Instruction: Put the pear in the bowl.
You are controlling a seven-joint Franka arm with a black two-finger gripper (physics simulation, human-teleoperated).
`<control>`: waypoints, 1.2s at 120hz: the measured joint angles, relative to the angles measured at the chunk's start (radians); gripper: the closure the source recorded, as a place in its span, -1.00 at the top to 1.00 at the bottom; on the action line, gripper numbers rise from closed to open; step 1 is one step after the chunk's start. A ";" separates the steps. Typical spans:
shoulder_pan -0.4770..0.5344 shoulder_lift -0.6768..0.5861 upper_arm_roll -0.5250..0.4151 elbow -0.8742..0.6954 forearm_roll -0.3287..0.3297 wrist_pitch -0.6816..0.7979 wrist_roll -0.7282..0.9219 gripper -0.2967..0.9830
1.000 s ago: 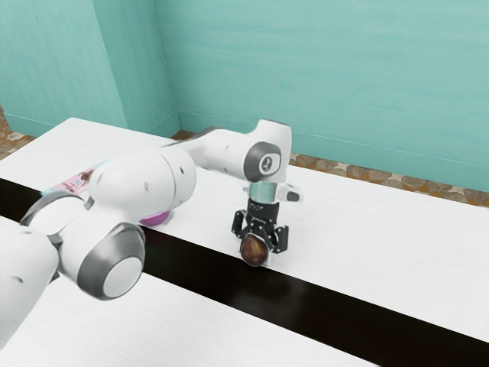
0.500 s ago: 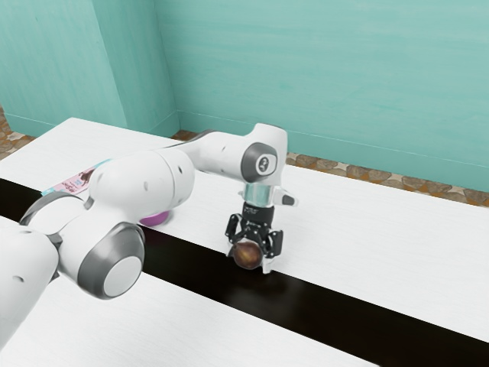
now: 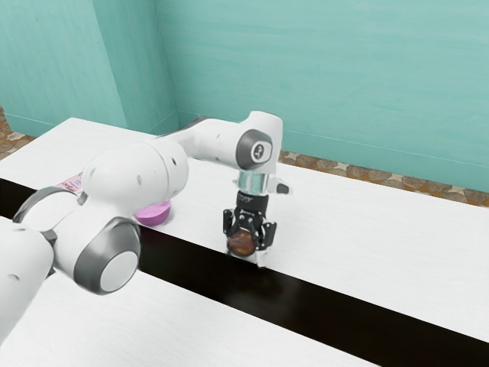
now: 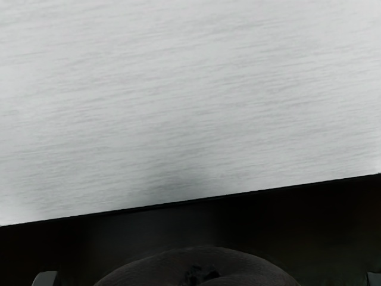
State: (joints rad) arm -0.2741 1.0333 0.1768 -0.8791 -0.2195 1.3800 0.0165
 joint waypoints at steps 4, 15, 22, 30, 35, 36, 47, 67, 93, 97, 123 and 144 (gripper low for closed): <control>0.000 -0.013 0.005 0.000 0.001 -0.008 0.001 -0.02; 0.021 -0.047 0.012 0.000 0.005 -0.029 0.003 -0.02; 0.050 -0.066 0.012 0.001 0.008 -0.039 0.004 -0.03; 0.089 -0.092 0.013 0.002 0.019 -0.045 0.006 -0.02; 0.115 -0.112 0.014 0.002 0.031 -0.048 0.008 -0.02; 0.120 -0.116 0.014 0.002 0.033 -0.048 0.008 -0.02; 0.172 -0.137 0.020 0.003 0.060 -0.035 0.016 -0.04; 0.247 -0.135 0.066 0.003 0.083 0.048 0.042 -0.03; 0.326 -0.124 0.092 0.003 0.091 0.155 0.086 -0.01; 0.337 -0.121 0.096 0.003 0.091 0.166 0.094 -0.01; 0.351 -0.168 0.107 -0.083 0.104 0.208 0.132 -0.03; 0.346 -0.160 0.101 -0.120 0.116 0.231 0.153 -0.06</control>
State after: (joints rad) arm 0.0724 0.8730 0.2775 -0.9989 -0.1035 1.6114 0.1697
